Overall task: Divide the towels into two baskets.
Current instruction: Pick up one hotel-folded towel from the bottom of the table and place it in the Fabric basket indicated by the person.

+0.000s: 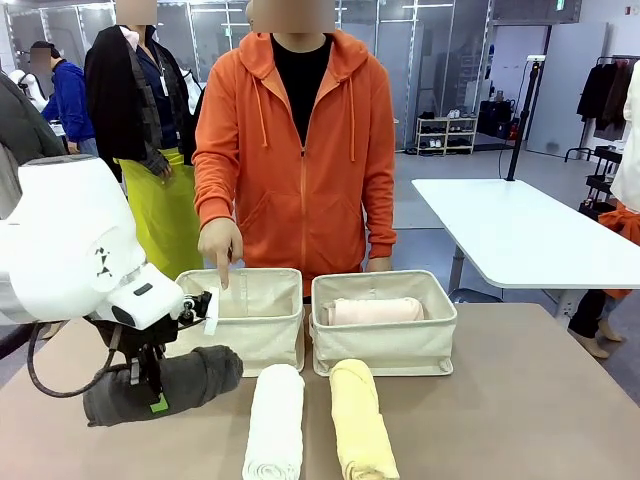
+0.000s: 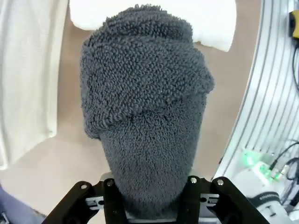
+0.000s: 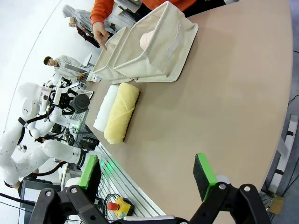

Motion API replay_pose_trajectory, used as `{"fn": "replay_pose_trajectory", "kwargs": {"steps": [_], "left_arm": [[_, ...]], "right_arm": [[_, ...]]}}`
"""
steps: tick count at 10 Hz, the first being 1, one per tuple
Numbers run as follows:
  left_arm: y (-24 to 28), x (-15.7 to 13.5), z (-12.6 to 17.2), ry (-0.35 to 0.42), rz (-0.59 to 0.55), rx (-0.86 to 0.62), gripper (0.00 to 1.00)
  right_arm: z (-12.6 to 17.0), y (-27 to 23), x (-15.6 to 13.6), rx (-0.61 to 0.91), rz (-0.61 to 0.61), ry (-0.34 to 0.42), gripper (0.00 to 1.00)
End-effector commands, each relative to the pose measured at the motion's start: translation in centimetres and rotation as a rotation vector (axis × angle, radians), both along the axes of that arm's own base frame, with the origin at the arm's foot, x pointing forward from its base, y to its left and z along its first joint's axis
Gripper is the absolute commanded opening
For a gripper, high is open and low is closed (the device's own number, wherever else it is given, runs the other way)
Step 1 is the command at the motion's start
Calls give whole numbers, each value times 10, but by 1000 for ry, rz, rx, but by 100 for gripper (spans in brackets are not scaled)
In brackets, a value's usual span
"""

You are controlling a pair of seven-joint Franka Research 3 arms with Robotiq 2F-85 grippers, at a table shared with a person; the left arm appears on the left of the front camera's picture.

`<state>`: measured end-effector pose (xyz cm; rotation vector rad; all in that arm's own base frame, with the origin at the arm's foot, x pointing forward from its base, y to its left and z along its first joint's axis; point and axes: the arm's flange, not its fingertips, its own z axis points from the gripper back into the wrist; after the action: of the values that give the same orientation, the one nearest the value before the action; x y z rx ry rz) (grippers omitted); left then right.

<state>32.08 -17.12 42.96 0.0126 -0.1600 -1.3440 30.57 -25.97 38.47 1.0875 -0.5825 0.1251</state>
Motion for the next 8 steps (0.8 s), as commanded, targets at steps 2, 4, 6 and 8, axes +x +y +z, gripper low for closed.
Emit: {"fn": "replay_pose_trajectory", "kwargs": {"steps": [2, 4, 6, 8], "left_arm": [[0, 0, 0, 0, 0, 0, 43], [-9, 0, 31, -347, -284, 63, 43], [-17, 26, 47, -409, -354, 121, 43], [-22, 57, 56, -411, -353, 124, 43]], "right_arm": [[4, 2, -4, 2, -1, 22, 100], [4, 2, -4, 2, -1, 22, 100], [4, 2, -4, 2, -1, 22, 100], [4, 2, -4, 2, -1, 22, 100]]}}
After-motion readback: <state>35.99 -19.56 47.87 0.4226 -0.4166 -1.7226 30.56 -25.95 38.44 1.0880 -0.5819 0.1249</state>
